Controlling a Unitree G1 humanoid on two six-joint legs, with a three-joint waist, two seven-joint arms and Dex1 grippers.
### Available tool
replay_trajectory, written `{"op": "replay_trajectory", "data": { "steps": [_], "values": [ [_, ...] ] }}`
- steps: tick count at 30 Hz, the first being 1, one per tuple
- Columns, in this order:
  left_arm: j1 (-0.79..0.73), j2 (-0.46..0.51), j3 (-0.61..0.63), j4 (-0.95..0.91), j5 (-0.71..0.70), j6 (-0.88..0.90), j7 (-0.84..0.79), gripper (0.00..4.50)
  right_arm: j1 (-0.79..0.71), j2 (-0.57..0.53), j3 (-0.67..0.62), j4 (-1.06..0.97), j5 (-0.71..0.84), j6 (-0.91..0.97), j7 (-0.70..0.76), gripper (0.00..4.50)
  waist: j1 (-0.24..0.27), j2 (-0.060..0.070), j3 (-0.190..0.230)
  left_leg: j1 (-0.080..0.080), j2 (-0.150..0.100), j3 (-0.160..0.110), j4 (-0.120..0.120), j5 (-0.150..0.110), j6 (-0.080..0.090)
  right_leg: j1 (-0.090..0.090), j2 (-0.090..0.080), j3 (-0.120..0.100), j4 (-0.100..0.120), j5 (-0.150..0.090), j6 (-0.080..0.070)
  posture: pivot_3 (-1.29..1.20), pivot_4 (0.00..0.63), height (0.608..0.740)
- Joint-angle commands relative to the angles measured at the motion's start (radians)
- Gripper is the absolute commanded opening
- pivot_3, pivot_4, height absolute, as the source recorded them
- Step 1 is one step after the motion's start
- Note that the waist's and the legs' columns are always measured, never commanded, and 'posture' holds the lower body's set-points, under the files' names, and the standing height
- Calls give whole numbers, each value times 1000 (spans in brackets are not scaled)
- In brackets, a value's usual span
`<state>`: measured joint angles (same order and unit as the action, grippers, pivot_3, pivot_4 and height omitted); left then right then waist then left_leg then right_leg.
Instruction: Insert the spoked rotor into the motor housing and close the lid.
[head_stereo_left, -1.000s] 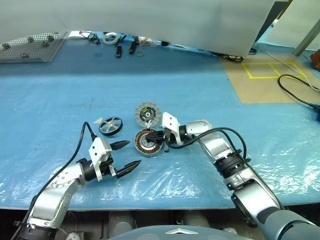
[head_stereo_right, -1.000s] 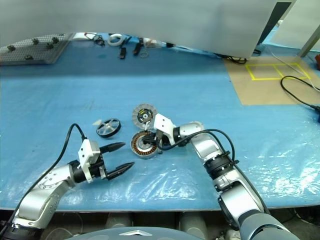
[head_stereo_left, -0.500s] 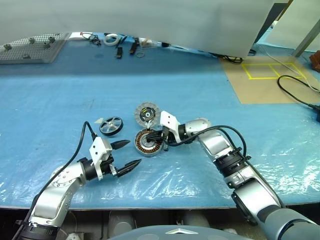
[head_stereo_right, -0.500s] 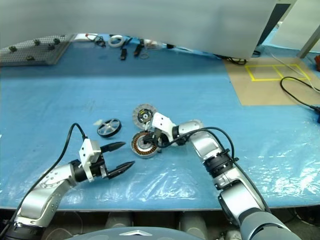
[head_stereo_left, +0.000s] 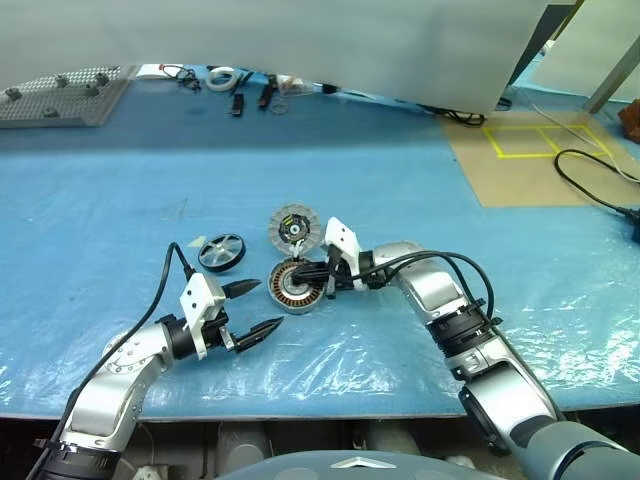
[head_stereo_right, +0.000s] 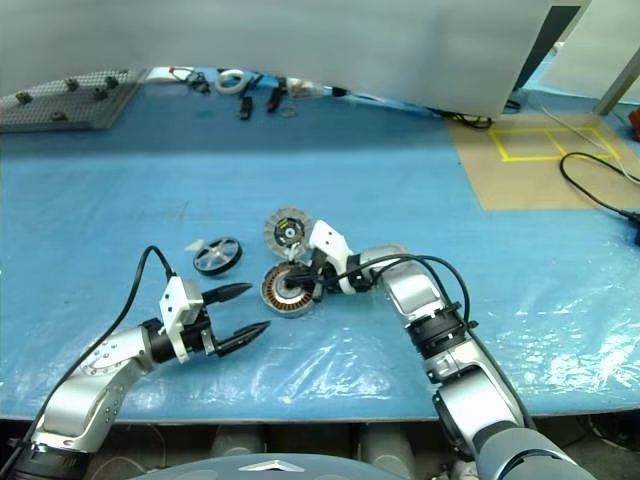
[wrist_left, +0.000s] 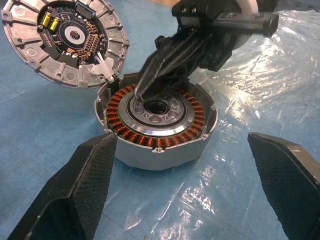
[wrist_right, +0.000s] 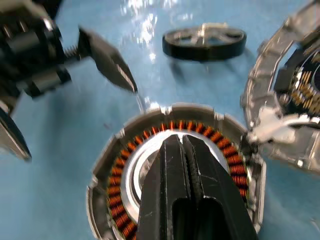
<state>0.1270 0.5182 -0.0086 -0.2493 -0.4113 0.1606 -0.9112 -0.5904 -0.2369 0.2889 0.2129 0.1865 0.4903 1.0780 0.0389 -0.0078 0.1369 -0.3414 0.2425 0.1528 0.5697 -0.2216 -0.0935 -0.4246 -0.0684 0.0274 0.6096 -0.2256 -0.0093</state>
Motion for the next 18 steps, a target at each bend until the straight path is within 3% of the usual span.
{"op": "replay_trajectory", "data": {
  "steps": [1, 7, 12, 18],
  "values": [
    [4, 0, 3, -20, -3, -17, -2, 4428, -25, -12, -35, -82, 50, -23, 18, 23, 1, 0, 0, -1, 0, 0, 0, 0, 0, 0, 0, 0, 0, 0, 0, 0, 150, 740],
    [6, -1, 5, -24, -3, -19, 1, 4428, -37, -49, -49, -153, 71, -13, 18, 23, 2, 0, 0, -1, 0, -1, -3, 0, 0, 0, 1, 0, -1, 0, 0, 0, 150, 740],
    [-7, 10, 54, -16, -21, -19, 10, 4428, -3, -166, -73, -195, 18, -106, 2, 23, 7, 0, 0, -1, 0, 0, -3, 0, 0, 0, 0, 0, -1, 0, 0, 0, 150, 740],
    [-33, 31, 109, 8, -38, -13, 0, 4428, 96, -263, -185, -312, 91, -10, -44, 23, 6, 0, 0, -1, 0, -1, -3, 0, 0, 0, 1, 1, -1, 1, 1, 0, 150, 740]
  ]
}}
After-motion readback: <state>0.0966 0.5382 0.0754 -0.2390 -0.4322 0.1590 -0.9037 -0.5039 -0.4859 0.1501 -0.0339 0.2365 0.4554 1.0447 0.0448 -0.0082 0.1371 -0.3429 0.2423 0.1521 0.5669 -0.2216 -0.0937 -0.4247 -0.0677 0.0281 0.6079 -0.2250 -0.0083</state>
